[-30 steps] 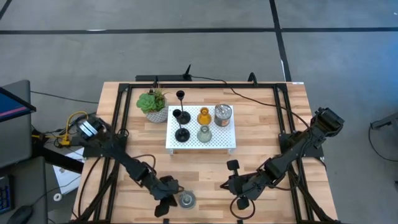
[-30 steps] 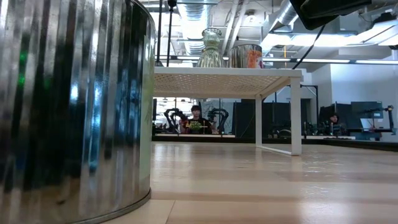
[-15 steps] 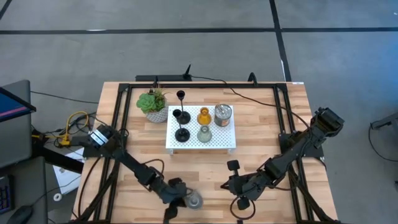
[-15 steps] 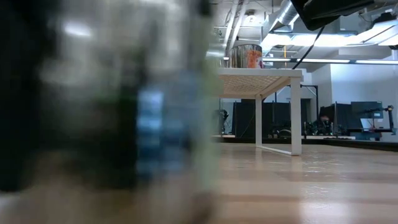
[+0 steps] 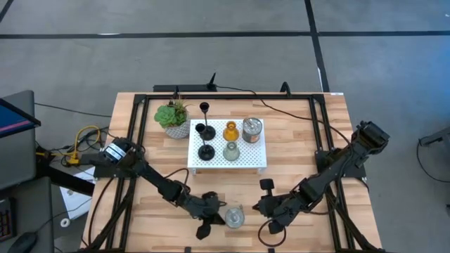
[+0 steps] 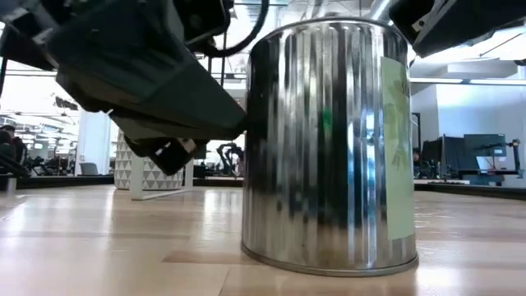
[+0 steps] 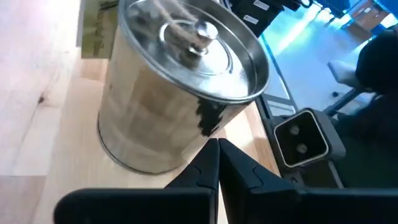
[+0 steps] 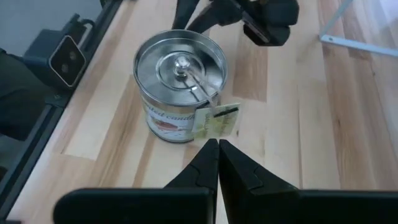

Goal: Pick & Place candle stick holders
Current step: Align the green scented candle with the orange scented candle on the shelf

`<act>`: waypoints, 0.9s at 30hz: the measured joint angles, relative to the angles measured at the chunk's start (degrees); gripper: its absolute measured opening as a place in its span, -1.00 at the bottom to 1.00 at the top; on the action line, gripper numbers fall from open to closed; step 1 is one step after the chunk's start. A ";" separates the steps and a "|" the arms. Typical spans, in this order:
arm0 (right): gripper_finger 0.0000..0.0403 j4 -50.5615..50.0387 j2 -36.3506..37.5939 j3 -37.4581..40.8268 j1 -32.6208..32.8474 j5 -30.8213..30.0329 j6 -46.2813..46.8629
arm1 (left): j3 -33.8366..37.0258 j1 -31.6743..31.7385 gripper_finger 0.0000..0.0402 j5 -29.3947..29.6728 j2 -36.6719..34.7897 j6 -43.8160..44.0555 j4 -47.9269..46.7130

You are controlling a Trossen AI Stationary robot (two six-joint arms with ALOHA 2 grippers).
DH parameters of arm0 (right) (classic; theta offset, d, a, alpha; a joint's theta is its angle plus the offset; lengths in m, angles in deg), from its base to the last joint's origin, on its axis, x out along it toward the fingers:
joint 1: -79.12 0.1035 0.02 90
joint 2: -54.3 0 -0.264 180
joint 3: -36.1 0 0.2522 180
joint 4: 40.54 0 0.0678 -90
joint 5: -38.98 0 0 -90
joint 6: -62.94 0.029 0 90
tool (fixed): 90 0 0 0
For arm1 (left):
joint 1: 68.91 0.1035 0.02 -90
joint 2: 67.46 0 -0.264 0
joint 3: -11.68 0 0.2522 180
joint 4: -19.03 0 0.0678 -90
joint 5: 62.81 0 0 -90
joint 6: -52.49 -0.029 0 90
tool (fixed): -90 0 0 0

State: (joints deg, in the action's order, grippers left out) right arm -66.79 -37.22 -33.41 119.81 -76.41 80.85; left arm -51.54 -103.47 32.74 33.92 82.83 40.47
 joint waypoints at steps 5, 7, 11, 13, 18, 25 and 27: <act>-0.99 -1.09 1.65 0.02 0.61 -0.20 1.62 | -0.02 -0.83 -0.99 -4.81 0.00 4.67 0.11; -0.99 -1.07 2.49 0.02 1.01 -0.52 1.64 | -0.26 -1.61 -0.99 -4.87 0.00 4.88 0.20; -1.00 -2.19 4.00 0.02 2.26 -2.87 1.66 | -1.31 -2.42 -0.99 -1.19 0.00 4.36 0.51; -0.99 -2.27 4.74 0.02 3.00 -4.28 1.66 | -1.73 -2.65 -0.99 -0.31 0.00 4.42 0.52; -1.00 -2.30 5.72 0.02 4.96 -6.78 1.66 | -3.01 -3.00 -0.99 0.43 2.15 4.63 1.06; -1.00 -2.43 5.72 0.02 5.86 -8.11 1.66 | -8.45 -2.24 -0.99 0.81 8.92 4.40 2.40; -1.00 -2.49 5.72 0.02 5.86 -8.11 1.66 | -9.80 -1.62 -0.99 0.84 10.09 3.88 2.51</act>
State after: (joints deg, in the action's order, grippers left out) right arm -69.28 -31.50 -33.39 125.67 -84.52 82.51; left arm -61.34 -105.09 33.58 44.01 86.72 42.98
